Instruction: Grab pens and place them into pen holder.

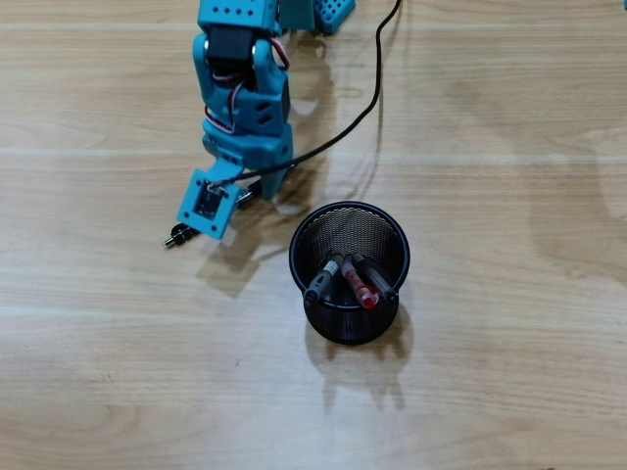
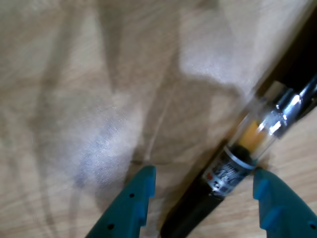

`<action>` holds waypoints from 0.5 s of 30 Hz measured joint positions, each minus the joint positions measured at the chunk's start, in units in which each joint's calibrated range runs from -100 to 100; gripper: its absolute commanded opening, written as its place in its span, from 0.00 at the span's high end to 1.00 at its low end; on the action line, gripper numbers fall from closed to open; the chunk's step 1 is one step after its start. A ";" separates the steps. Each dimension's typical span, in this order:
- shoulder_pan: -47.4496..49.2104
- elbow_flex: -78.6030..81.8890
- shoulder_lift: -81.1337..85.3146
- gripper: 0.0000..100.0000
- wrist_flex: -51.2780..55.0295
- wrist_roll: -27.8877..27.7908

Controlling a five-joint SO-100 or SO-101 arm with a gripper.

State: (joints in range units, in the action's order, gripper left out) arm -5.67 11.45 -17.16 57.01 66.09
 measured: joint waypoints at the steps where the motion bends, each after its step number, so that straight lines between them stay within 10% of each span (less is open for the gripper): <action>1: 0.19 -0.09 -0.59 0.77 -1.04 0.00; 15: -3.91 -1.69 -3.14 0.96 -2.50 0.00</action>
State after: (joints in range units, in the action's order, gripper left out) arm -9.58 9.76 -20.31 54.51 66.09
